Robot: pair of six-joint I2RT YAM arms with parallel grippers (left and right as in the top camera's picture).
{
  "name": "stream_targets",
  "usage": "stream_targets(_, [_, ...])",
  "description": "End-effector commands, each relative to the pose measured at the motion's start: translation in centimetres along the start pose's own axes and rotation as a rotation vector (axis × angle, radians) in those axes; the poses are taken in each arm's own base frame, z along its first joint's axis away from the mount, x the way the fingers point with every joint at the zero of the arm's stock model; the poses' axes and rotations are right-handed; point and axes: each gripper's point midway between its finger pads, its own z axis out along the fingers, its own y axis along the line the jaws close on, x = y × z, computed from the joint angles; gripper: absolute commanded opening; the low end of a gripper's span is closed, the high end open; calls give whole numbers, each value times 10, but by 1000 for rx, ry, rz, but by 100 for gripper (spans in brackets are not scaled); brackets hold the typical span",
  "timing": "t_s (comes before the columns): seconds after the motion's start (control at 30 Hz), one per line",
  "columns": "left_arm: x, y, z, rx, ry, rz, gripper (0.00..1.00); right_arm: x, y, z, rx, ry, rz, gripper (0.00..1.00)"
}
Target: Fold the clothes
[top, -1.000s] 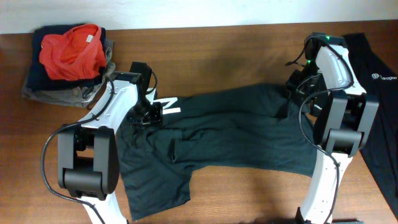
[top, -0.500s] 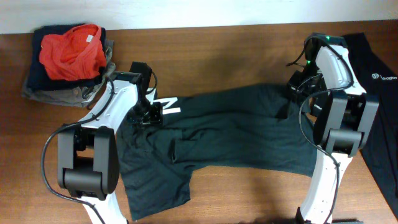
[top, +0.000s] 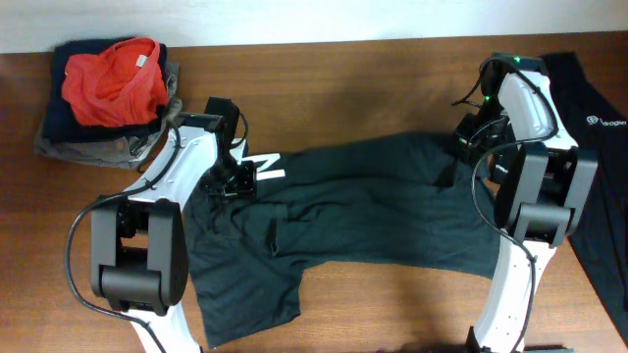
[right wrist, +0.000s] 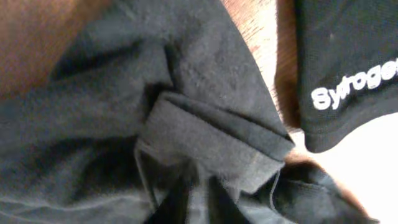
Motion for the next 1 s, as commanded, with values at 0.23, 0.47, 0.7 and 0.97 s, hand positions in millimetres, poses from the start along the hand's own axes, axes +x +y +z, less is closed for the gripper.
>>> stream_targets(0.23, [-3,0,-4,-3,-26,13,56,-1,26,-23,-72,-50,-64,57])
stream_targets(0.47, [-1,0,-4,-5,-15,12,56,7,44,-10,-35,-55,-86,55])
stream_targets(0.7, [2,1,-4,-7,-6,11,56,3,33,-3,7,-52,-52,54])
stream_targets(0.97, [1,1,-4,-6,-9,11,56,-3,17,-3,37,-52,-21,53])
